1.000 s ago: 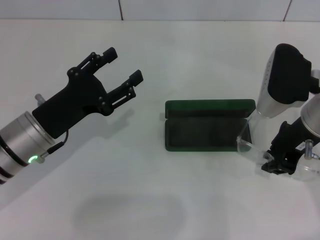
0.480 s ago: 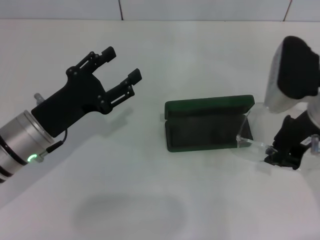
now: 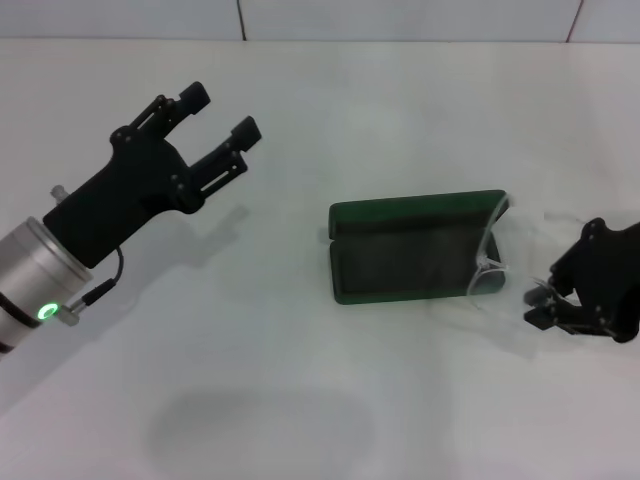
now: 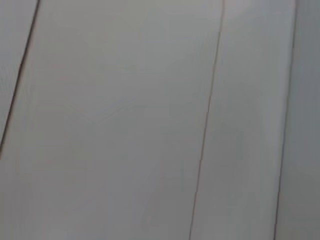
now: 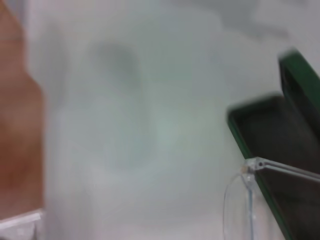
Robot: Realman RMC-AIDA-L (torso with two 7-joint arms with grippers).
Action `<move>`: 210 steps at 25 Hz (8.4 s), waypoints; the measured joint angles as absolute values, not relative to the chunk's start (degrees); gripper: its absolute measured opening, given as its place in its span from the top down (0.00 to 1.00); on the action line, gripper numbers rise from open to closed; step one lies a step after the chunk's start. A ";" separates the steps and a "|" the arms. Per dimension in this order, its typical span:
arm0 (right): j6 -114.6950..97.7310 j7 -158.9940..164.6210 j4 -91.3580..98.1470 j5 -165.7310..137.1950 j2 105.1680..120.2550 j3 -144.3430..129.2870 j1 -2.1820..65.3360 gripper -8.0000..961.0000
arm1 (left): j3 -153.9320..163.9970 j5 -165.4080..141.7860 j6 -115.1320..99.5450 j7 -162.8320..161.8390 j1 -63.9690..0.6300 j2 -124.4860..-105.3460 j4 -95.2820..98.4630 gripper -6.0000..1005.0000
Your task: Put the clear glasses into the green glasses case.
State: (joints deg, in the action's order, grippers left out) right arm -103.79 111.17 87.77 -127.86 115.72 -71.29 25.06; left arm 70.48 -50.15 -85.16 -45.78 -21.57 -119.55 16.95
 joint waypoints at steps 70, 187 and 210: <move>-98.11 31.33 56.34 -87.78 115.98 -77.34 21.47 0.86 | 71.19 -78.33 -100.97 -65.38 -33.75 -119.52 21.74 0.21; -110.07 33.58 31.93 -76.95 116.03 -73.44 30.93 0.84 | 65.02 -63.53 -98.43 -28.40 -36.26 -120.19 15.88 0.21; -100.73 33.86 30.14 -73.03 116.18 -77.44 32.79 0.84 | 65.20 -64.13 -98.58 -28.38 -36.73 -120.32 15.60 0.21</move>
State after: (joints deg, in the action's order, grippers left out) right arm -100.73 33.87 30.14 -73.03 116.18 -77.44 32.79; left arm 65.20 -64.13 -98.58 -28.38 -36.73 -120.32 15.60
